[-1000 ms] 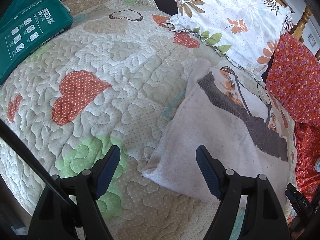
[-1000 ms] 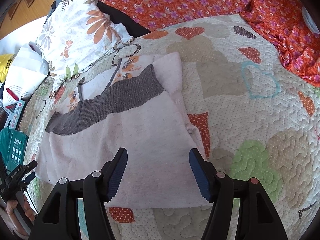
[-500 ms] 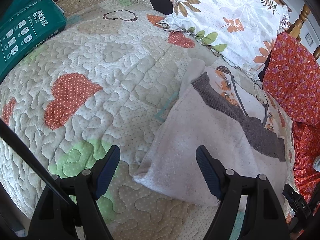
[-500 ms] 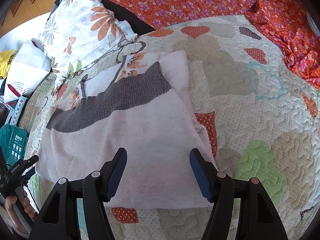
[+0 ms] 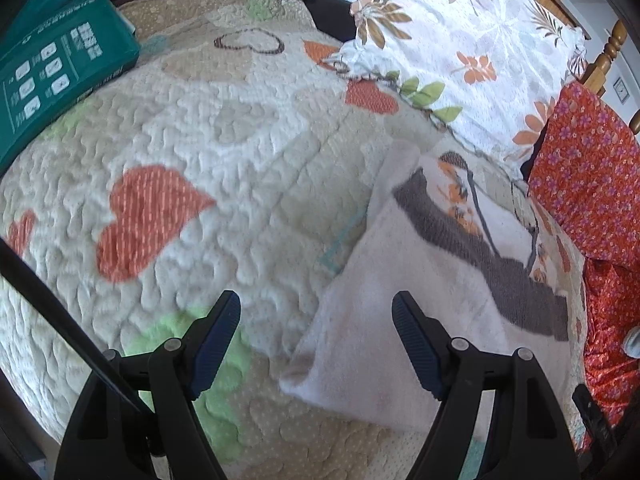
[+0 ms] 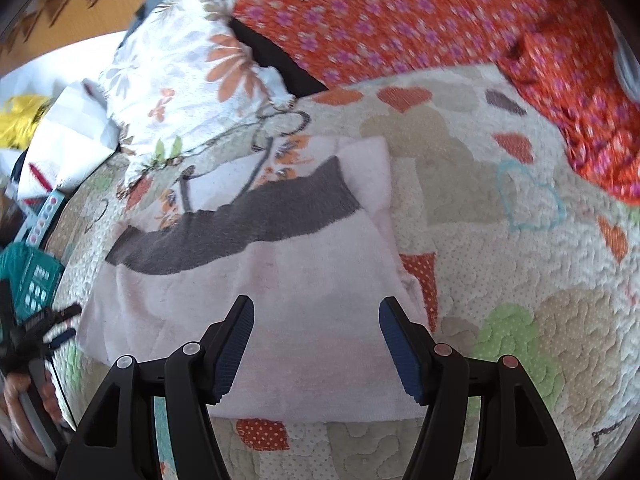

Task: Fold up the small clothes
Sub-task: 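Bring both tools to the side edge of the folded sweater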

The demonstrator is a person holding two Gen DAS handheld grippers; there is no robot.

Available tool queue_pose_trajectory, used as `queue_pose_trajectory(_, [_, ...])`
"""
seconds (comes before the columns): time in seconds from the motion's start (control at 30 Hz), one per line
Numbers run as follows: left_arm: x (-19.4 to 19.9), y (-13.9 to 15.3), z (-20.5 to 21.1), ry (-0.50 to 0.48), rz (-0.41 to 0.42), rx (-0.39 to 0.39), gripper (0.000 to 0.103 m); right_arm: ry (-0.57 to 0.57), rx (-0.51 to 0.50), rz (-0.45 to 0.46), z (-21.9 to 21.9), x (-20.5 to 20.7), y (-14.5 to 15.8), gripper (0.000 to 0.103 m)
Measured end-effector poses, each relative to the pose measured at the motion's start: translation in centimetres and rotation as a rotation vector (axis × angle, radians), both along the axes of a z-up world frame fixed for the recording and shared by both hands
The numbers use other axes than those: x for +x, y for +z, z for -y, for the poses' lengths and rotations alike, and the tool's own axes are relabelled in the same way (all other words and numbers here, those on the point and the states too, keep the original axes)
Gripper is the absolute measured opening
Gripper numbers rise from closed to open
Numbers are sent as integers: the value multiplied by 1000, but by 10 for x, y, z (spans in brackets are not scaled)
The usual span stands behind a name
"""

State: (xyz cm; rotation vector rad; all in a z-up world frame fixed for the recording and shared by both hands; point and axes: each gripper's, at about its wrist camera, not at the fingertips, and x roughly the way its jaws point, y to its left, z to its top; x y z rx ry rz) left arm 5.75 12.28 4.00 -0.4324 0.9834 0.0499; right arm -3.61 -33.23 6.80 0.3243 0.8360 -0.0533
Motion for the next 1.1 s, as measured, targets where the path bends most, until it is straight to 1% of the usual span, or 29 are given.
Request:
queue_pose_trajectory(0.13, [21,9,-4,-30,20,33,77,88,-58,22,-26,-4,2,70])
queue_pose_trajectory(0.2, [31,10,-7,-35,22,37,77,147,-83,24,-44,-6,0,70])
queue_pose_trajectory(0.33, [53,10,-8,-76,22,-23,77,268,-145,19,-91,-10,-6,70])
queue_pose_trajectory(0.43, [78,0,-2,-153,-21,-80,78,359,-199,12,-129,-10,-13,70])
queue_pose_trajectory(0.47, [84,-4,1,-175,-37,-92,78,391,-218,13,-145,-10,-16,70])
queue_pose_trajectory(0.53, [98,-11,7,-233,-67,-115,78,451,-222,13,-173,-8,-23,70])
queue_pose_trajectory(0.6, [108,-15,10,-281,-78,-132,78,516,-227,9,-205,-2,-32,70])
queue_pose_trajectory(0.7, [119,-20,12,-341,-98,-142,78,606,-303,29,-251,4,-43,70])
queue_pose_trajectory(0.77, [124,-26,13,-376,-118,-147,78,644,-389,54,-278,8,-50,70])
queue_pose_trajectory(0.87, [131,-31,14,-414,-136,-177,78,675,-477,85,-308,16,-59,70])
queue_pose_trajectory(0.93, [134,-32,14,-431,-134,-203,78,667,-510,116,-319,22,-60,70])
queue_pose_trajectory(1.1, [147,-37,12,-437,-132,-278,78,666,-551,131,-341,34,-60,70])
